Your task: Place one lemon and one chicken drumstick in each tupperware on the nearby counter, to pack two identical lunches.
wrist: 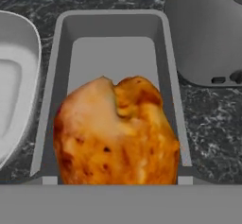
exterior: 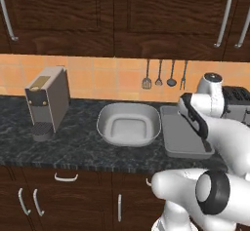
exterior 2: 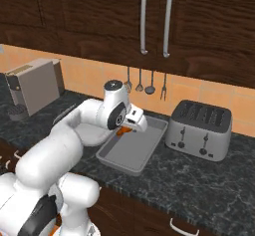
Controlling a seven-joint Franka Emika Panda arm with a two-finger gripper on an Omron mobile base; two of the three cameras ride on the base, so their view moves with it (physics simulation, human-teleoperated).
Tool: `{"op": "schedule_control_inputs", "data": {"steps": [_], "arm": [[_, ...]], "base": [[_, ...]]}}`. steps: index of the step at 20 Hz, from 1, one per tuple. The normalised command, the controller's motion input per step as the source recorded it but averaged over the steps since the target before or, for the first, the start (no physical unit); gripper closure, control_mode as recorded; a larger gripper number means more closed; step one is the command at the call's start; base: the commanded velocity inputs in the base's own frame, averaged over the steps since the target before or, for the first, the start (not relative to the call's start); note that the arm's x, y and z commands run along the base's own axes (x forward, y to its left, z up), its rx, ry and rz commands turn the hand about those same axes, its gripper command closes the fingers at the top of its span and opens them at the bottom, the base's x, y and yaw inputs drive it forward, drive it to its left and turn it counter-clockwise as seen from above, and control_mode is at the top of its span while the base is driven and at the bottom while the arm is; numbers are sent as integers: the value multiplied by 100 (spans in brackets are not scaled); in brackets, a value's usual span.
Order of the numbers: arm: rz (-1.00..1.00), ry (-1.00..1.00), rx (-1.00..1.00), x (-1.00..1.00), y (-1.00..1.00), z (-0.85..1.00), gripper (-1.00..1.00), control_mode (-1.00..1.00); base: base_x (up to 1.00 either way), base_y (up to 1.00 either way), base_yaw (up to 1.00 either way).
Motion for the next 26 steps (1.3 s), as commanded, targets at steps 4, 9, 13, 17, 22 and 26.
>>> {"op": "schedule_control_inputs", "data": {"steps": [4, 9, 13, 17, 22, 26], "arm": [[0, 0, 3, 85, -17, -100, 100, -100], [0, 0, 0, 55, 0, -67, -100, -100], [-1, 0, 0, -22, 0, 23, -100, -100], [-1, 0, 0, -41, 5, 97, -100, -100], [0, 0, -3, -48, 25, 86, -100, -100], [0, 0, 0, -100, 38, 100, -100, -100]], "base": [[0, 0, 0], [0, 0, 0], [0, 0, 0], [0, 0, 0], [0, 0, 0], [0, 0, 0]]}}
